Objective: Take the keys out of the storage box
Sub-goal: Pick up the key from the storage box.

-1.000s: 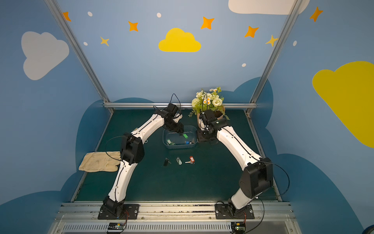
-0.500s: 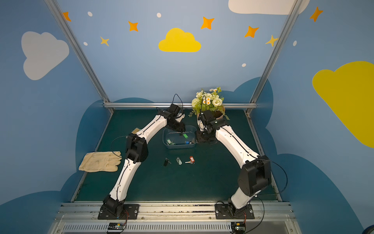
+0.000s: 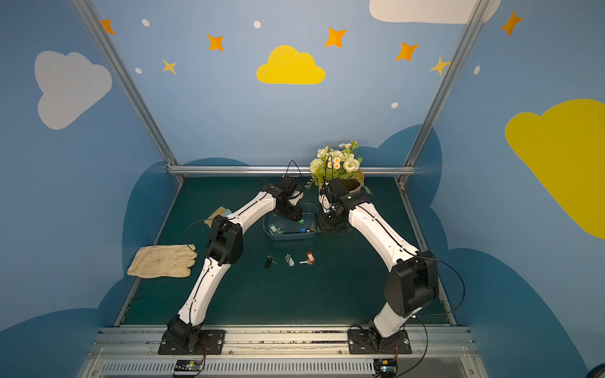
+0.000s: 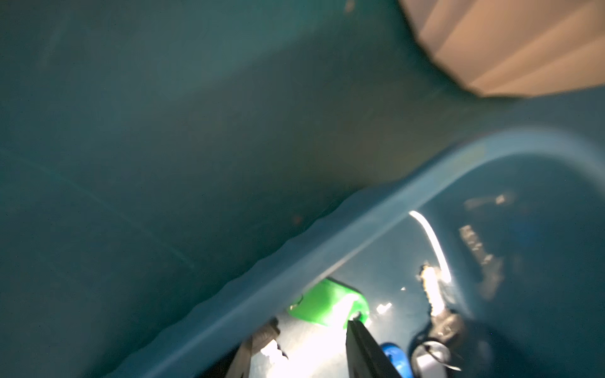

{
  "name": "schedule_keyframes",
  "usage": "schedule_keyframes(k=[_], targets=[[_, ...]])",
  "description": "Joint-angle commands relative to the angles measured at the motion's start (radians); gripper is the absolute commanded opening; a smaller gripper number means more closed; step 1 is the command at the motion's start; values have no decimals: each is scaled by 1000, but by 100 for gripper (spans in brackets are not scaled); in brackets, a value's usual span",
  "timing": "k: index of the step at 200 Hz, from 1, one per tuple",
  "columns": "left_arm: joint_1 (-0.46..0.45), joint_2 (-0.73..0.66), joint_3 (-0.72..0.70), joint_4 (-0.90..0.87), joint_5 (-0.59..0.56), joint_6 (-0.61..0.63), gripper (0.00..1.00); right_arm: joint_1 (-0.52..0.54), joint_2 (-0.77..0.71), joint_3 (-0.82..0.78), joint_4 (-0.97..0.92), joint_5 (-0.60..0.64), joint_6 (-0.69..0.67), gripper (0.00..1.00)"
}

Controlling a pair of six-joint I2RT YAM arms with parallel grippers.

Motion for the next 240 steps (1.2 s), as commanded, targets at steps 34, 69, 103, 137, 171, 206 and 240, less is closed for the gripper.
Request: schedule_keyframes(k=[34, 69, 103, 137, 171, 206, 240], targets=[[-4, 0, -27, 54, -73, 1, 46, 1, 7, 9, -23, -15, -11, 62], [-4, -4, -24, 60, -93, -3, 32, 1, 13, 16, -23, -20, -10, 62], [-6, -23, -21, 60, -102, -3, 18, 2, 27, 24, -23, -28, -7, 61], [-6, -58, -26, 58, -92, -3, 2, 2, 36, 31, -19, -30, -6, 61], [-6, -129, -54, 30, -72, -12, 2, 2, 41, 34, -11, -30, -3, 61], [-6, -271, -166, 12, -33, -30, 2, 0, 49, 39, 12, -35, 2, 61], [-6, -496, -381, -1, 43, -74, 2, -1, 61, 63, 29, -35, 11, 61]])
